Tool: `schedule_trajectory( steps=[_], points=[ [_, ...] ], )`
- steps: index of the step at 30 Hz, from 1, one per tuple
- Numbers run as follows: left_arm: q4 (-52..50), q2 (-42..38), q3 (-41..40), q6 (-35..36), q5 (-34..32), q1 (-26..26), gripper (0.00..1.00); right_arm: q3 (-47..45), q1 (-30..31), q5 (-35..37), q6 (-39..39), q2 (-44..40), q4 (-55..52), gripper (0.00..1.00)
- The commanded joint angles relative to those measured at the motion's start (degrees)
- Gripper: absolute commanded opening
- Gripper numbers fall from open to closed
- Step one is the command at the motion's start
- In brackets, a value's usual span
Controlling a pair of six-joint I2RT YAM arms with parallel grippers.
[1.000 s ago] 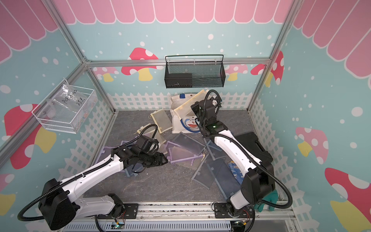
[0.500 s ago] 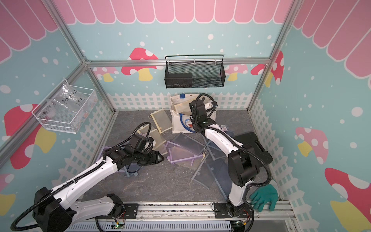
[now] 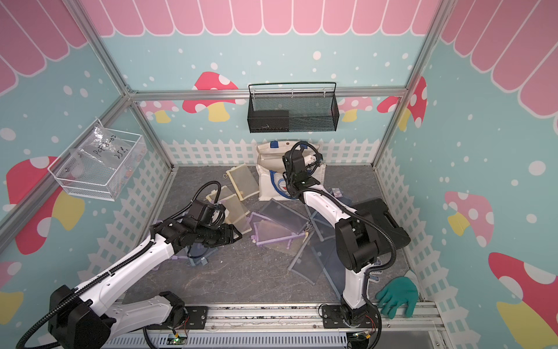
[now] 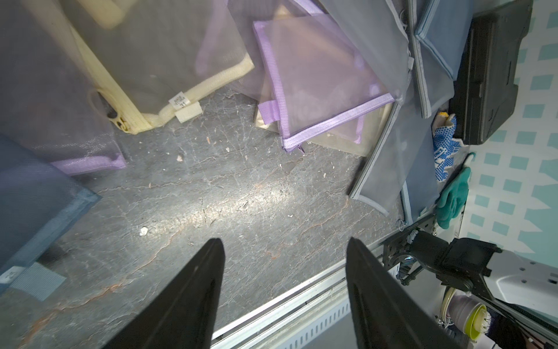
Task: Put the pencil pouch into the canvas bag
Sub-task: Place the pencil pouch in the canvas bag, then move the pencil pouches to the center of the board.
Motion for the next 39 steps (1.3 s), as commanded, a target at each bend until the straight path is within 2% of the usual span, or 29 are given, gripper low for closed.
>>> schedule_trajectory(
  steps=[1, 6, 12, 17, 22, 28, 31, 37, 39],
  points=[
    [-0.9, -1.2, 1.6, 1.6, 0.9, 1.5, 0.66, -0.2, -0.4, 0.9, -2.8, -2.1, -0.5, 0.37],
    [-1.6, -0.7, 2.4, 2.2, 1.0, 3.4, 0.66, 0.9, -0.8, -0.2, -7.1, -3.2, -2.5, 0.49],
    [-3.1, 0.1, 3.6, 3.2, 1.9, 8.0, 0.66, 6.6, -1.6, -3.6, -20.1, -4.5, -7.1, 0.6],
    [-4.0, 0.6, 3.7, 3.7, 3.0, 11.6, 0.66, 7.6, -2.7, -13.5, -30.3, -6.6, -7.1, 0.65],
    [-6.2, 3.3, 4.9, 4.5, 2.9, 17.5, 0.66, 10.2, -2.1, -22.0, -43.4, -8.9, -17.6, 0.73],
    [-10.4, 8.4, 6.6, 5.1, -6.9, 27.4, 0.66, 3.5, 1.6, -24.9, -56.1, -17.1, -25.7, 0.81],
    [-10.4, 9.9, 7.0, 4.0, -11.9, 30.5, 0.67, 1.4, 4.3, -25.5, -60.2, -19.9, -29.4, 0.84],
    [-9.4, 14.6, 7.7, 4.4, -19.6, 37.4, 0.68, -5.4, 8.7, -29.5, -63.6, -25.0, -31.6, 0.86],
    [-9.3, 17.2, 8.4, 5.4, -21.0, 39.6, 0.72, -7.8, 9.4, -31.5, -64.3, -26.6, -31.5, 0.9]
  ],
)
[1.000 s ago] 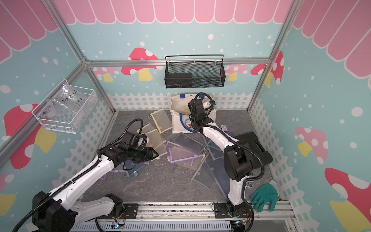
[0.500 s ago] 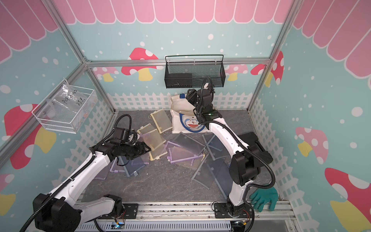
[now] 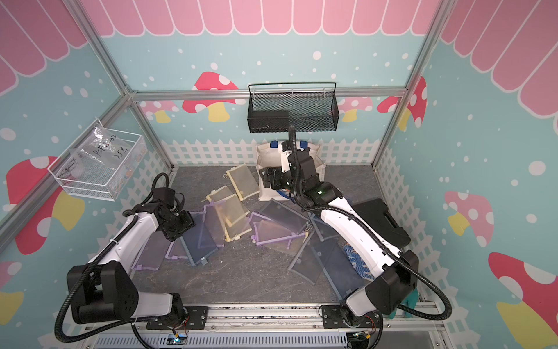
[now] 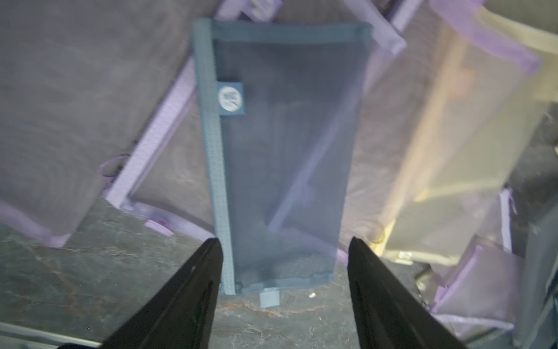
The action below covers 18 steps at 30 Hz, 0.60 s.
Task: Put the pencil pouch into the canvas bag
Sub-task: Move the pencil pouches to the center of the board.
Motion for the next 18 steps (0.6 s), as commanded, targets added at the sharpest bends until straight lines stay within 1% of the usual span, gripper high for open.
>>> schedule_trajectory(
  steps=[1, 4, 7, 8, 11, 14, 18],
  points=[
    [-0.5, 4.0, 2.4, 1.8, -5.2, 3.4, 0.75, -3.9, 0.5, -4.2, -4.1, -2.9, -2.2, 0.91],
    [-0.4, 8.4, 3.6, 3.0, -7.7, 3.9, 0.76, -6.8, 0.4, -5.2, -5.0, -5.9, -2.4, 0.93],
    [0.1, 11.7, 3.4, 3.2, -7.2, 3.5, 0.76, -8.0, 0.4, -6.3, -6.2, -7.2, -2.9, 0.94],
    [0.5, 12.0, 2.9, 2.9, -7.0, 3.4, 0.76, -8.1, 0.5, -6.6, -6.4, -7.3, -2.8, 0.94],
    [2.7, 11.8, -0.3, 1.5, -3.3, 3.1, 0.76, -8.5, 0.4, -7.6, -6.5, -7.0, -2.9, 0.94],
    [3.8, 11.6, -2.4, 0.7, -2.2, 0.9, 0.75, -8.9, 0.4, -7.4, -6.1, -7.4, -2.6, 0.94],
    [4.7, 12.8, -3.7, -0.1, -0.5, -4.0, 0.72, -9.6, 0.0, -7.7, -6.2, -8.2, -2.8, 0.94]
  ],
)
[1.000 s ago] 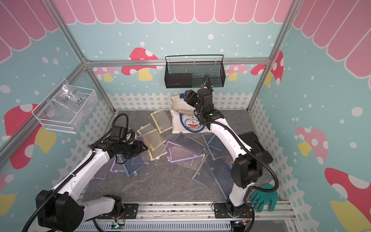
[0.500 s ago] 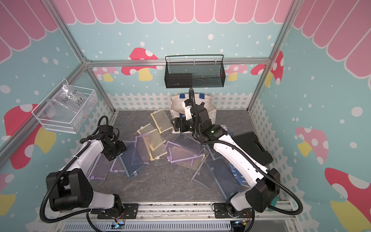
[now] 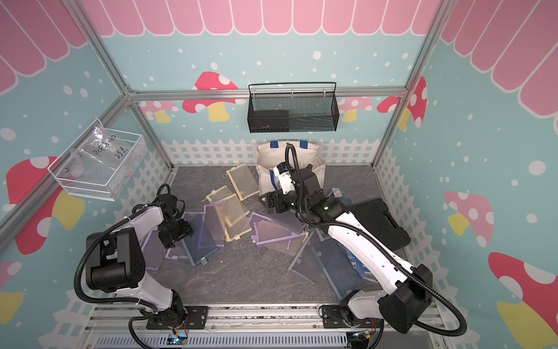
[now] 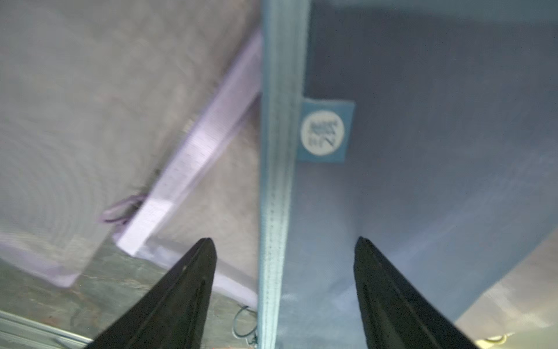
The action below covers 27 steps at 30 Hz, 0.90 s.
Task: Put the pencil pouch into the canvas bag
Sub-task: Move the pencil pouches to the center of the board.
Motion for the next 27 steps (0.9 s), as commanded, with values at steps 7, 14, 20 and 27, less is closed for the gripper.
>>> schedule_trajectory(
  steps=[7, 14, 20, 27],
  points=[
    [4.0, -0.3, -3.8, -4.0, 5.2, -9.6, 0.68, -3.8, -0.9, -4.2, 1.6, -2.3, 0.3, 0.93],
    [4.3, -1.0, -5.9, -7.0, 4.0, -20.3, 0.65, -6.9, -0.8, -8.8, 3.3, -0.5, 1.0, 0.92],
    [5.2, 0.2, -5.7, -9.9, 3.1, -34.9, 0.63, -8.3, -0.8, -14.2, 3.3, 3.8, 1.7, 0.91],
    [11.8, -1.4, -6.4, -13.2, 8.5, -44.3, 0.63, -12.4, 0.1, -21.4, 3.4, 11.0, 5.2, 0.87]
  ],
)
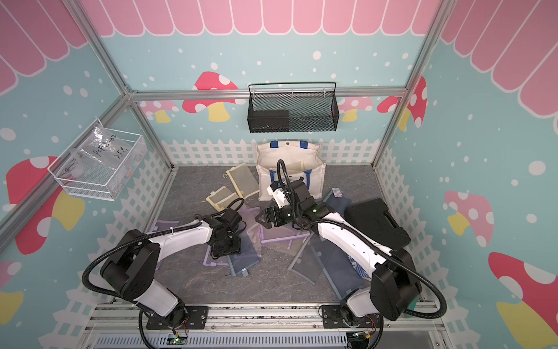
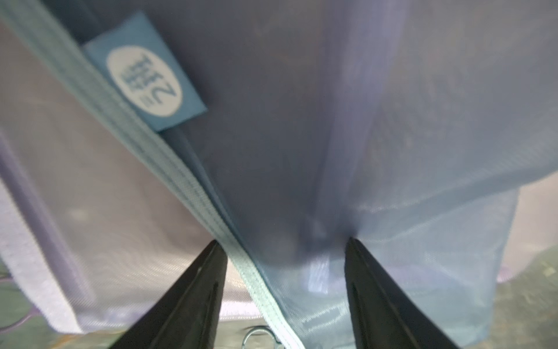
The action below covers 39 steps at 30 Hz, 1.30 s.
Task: Put the pencil pouch into the canvas bag
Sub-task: Move the pencil pouches to the center of the board, then pick up the pencil pouch.
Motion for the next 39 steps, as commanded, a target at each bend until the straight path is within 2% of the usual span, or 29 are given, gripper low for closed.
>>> schedule_trajectory(
  steps=[1, 6, 9, 15, 21, 26, 29, 32, 34, 39],
  points=[
    [5.0, -1.4, -2.1, -3.3, 4.6, -1.0, 0.63, -2.4, 0.7, -5.3, 0.0, 3.3, 2.0, 0.87],
    [3.9, -7.7, -2.9, -4.2, 6.3, 0.0, 0.63, -3.0, 2.1, -7.5, 0.4, 8.5, 6.0, 0.75],
    [4.1, -11.1, -5.4, -5.1, 7.9, 1.6, 0.63, -1.5, 2.5, -5.7, 0.1, 12.1, 7.1, 0.7],
    [8.3, -17.3, -12.3, -7.7, 11.6, 6.6, 0.61, 3.8, 3.2, -2.6, -2.2, 20.3, 7.0, 0.65],
    [13.8, -16.2, -14.8, -7.0, 14.1, 10.3, 0.6, 7.7, 3.6, 0.0, -4.2, 27.2, 5.8, 0.64],
    [20.2, -11.9, -14.0, -8.0, 15.0, 10.7, 0.55, 8.7, 4.5, -1.2, -4.3, 30.4, 6.7, 0.6],
    [24.5, -9.3, -14.3, -9.5, 16.3, 10.7, 0.49, 8.3, 5.3, -2.4, -3.4, 31.0, 8.2, 0.5],
    [26.3, -8.0, -14.6, -10.2, 17.6, 10.7, 0.43, 7.7, 6.3, -3.7, -2.7, 30.7, 10.1, 0.35],
    [26.3, -8.6, -14.9, -10.0, 17.7, 10.7, 0.39, 7.5, 7.0, -4.2, -2.6, 29.9, 10.5, 0.25],
    [24.4, -11.8, -15.8, -8.9, 17.6, 10.8, 0.34, 6.1, 7.3, -4.5, -2.2, 26.5, 10.4, 0.08]
  ],
)
